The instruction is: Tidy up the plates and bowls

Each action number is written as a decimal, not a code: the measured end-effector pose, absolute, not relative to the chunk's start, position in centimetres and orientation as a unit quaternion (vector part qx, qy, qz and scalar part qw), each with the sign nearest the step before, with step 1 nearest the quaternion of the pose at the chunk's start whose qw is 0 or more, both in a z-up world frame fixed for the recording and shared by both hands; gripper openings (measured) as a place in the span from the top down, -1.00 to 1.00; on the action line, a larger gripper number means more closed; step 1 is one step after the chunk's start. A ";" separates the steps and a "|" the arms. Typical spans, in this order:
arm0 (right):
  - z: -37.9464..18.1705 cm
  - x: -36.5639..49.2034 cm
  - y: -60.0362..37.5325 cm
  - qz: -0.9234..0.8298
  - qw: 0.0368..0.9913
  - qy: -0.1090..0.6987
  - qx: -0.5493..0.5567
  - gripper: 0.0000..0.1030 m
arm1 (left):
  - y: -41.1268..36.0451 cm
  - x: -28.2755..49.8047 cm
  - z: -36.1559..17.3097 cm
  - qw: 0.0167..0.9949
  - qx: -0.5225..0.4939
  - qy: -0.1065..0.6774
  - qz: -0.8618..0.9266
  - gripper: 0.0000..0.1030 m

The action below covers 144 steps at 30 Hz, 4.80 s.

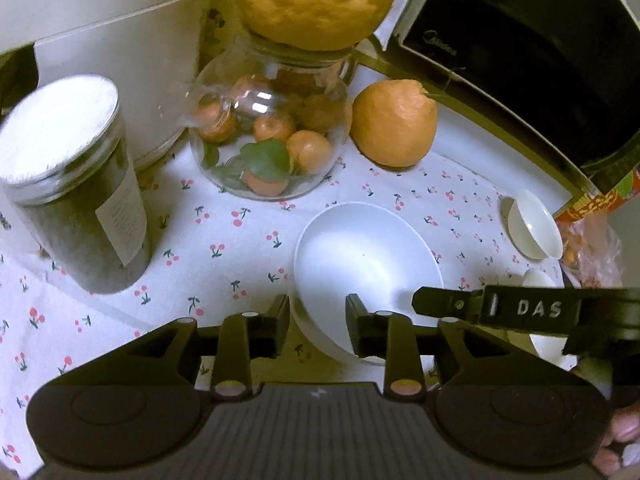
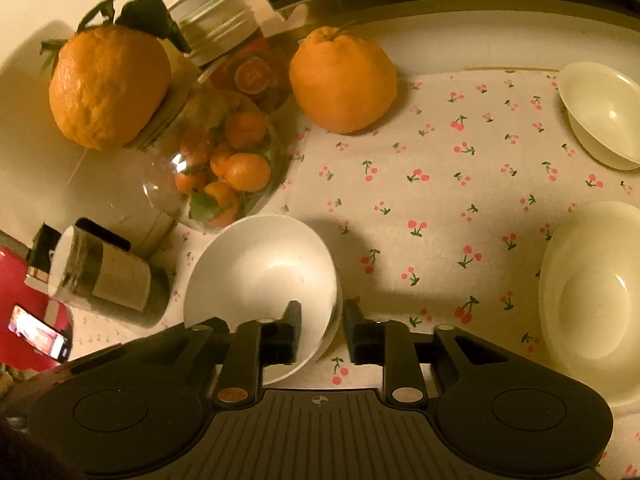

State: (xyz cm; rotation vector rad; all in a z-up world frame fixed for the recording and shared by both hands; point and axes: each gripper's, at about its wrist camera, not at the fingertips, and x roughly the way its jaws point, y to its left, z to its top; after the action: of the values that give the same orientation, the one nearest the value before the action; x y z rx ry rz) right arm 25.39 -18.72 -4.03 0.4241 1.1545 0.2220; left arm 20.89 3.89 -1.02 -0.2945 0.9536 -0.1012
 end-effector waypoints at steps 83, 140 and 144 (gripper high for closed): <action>-4.6 18.6 -35.8 -0.040 0.848 0.497 0.176 0.53 | -11.9 22.1 -3.6 0.875 -0.099 0.412 -0.236 0.78; 1.0 23.5 -17.4 0.075 0.863 0.483 0.128 0.44 | 2.2 19.3 1.6 0.908 -0.049 0.406 -0.098 0.76; 0.3 23.9 -16.6 0.075 0.857 0.494 0.125 0.44 | 2.5 19.6 1.1 0.904 -0.040 0.416 -0.088 0.75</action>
State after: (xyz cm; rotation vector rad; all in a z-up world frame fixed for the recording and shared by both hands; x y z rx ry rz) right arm 23.93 -16.65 0.28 0.2624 1.0382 0.1584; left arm 19.59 2.54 1.13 -0.0829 0.8606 -0.1817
